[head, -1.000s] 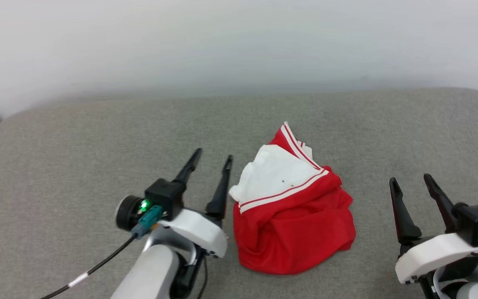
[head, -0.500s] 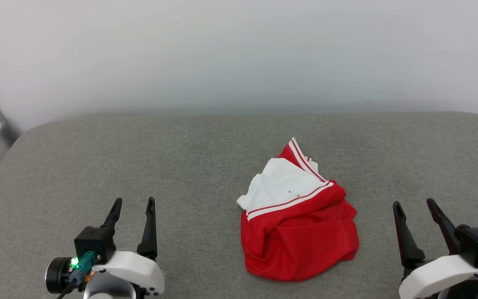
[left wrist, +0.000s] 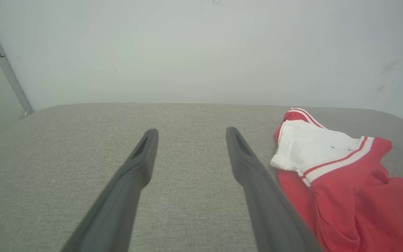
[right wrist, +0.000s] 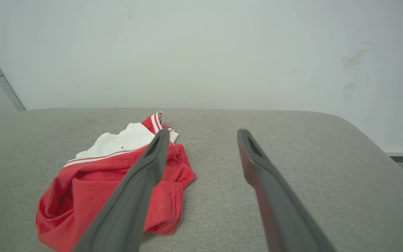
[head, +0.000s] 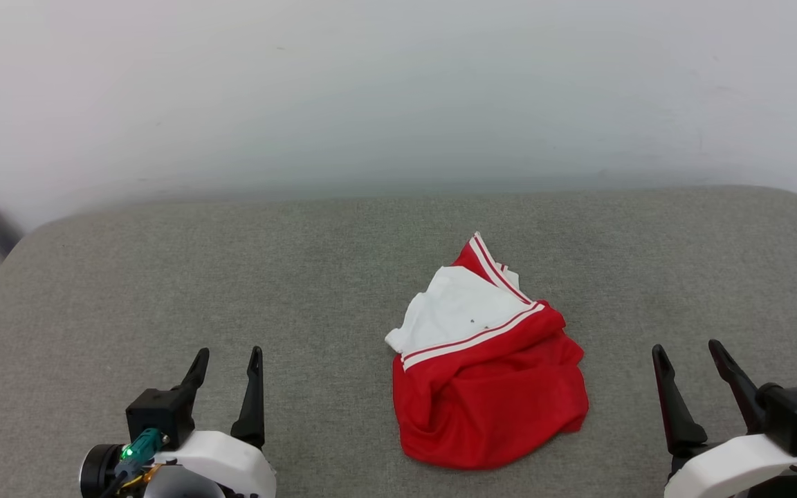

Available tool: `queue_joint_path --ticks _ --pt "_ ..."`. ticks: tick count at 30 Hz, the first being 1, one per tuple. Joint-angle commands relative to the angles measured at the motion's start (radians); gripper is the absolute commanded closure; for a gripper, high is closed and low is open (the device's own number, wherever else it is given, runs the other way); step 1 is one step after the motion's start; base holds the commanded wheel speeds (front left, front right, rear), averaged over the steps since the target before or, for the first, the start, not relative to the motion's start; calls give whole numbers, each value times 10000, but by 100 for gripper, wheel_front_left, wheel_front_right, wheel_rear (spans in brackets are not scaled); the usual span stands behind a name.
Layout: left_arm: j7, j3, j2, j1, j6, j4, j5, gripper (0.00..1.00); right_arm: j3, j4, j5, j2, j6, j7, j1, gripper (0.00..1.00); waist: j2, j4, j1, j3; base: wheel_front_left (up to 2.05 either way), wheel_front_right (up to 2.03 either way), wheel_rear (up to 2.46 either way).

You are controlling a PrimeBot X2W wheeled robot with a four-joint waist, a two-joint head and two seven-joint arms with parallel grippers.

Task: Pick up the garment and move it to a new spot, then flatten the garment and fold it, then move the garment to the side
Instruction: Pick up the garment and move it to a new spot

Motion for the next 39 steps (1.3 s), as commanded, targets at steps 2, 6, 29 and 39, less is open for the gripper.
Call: queue_joint_path --ticks 2,6,29,39 --pt "22 26 50 -3 7 -47 -76 0 34 -50 70 25 -7 26 -5 0 0 8 0 16 0 0 0" --pt "43 20 50 -99 -2 -44 -108 0 73 -30 92 25 -7 16 -59 0 0 0 0 42 0 0 0" --pt "4393 -2415 -778 -4630 -2452 2138 -690 0 282 169 103 25 -7 -152 -806 0 0 -1053 0 1572 0 0 0" --pt "6638 -3752 -551 -5024 -2890 3216 -1052 52 359 457 201 25 -7 -376 -1079 0 0 -1437 0 1956 0 0 0"
